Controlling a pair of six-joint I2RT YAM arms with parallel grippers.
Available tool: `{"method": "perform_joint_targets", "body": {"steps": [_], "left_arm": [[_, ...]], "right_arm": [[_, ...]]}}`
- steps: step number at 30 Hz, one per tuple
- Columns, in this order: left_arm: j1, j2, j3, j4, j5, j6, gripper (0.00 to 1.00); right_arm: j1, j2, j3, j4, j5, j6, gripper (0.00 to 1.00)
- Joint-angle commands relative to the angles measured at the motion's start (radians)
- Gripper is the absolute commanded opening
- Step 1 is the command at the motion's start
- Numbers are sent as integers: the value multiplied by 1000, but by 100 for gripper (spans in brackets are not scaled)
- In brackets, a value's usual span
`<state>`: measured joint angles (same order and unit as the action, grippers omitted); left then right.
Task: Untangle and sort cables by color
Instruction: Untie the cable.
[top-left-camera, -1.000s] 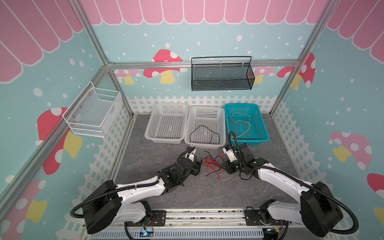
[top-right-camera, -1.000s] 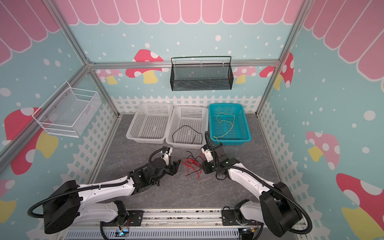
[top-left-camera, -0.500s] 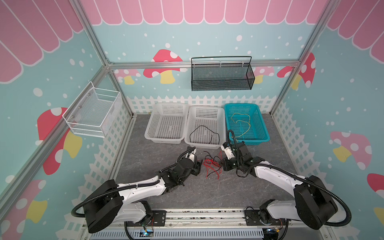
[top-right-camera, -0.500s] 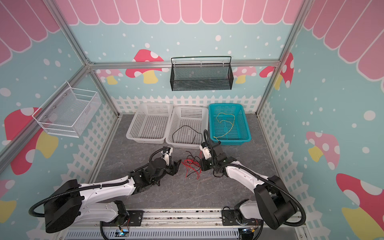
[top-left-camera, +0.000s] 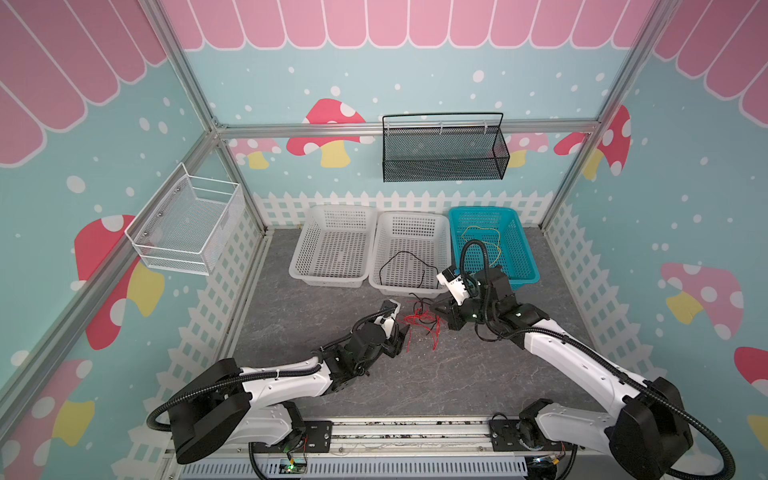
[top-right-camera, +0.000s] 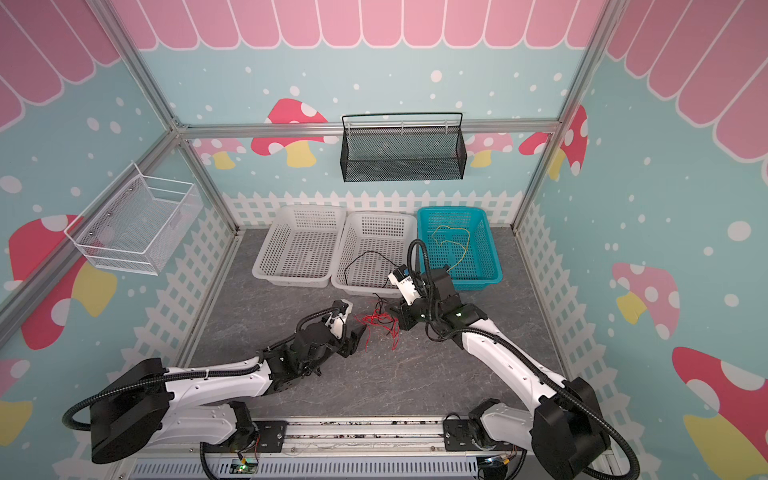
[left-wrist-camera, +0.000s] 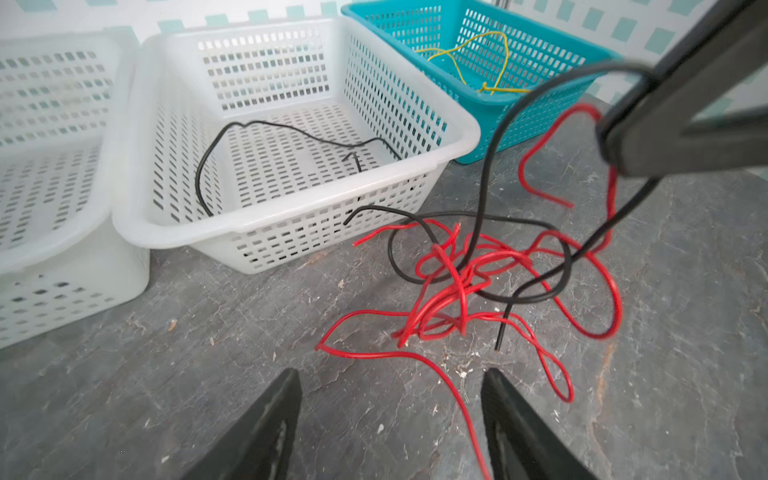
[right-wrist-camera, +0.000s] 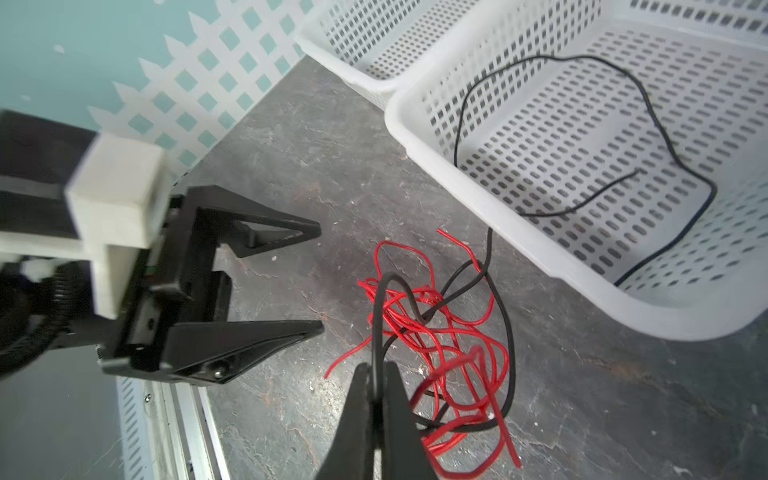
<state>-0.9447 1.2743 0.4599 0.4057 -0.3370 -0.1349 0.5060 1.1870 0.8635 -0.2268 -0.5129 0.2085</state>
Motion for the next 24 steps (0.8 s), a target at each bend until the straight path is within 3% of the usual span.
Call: {"method": "perform_joint_targets", "body": {"steps": [1,7,15,24], "left_arm": [[-3,-25,-36,114,4,90,70],[-5,-23,-68,235,37,157,70],[-5,12,-65,340,-38,242,68],[-4,92,-24,308,78,276,61]], "right_arm": [[8,-31,45,-54,-62,-68,0],[7,-46,81,-81,-89,-92,0],[7,-51,72,-77,-104,-94,0],[7,-63,90,-78,-107,-101,0]]}}
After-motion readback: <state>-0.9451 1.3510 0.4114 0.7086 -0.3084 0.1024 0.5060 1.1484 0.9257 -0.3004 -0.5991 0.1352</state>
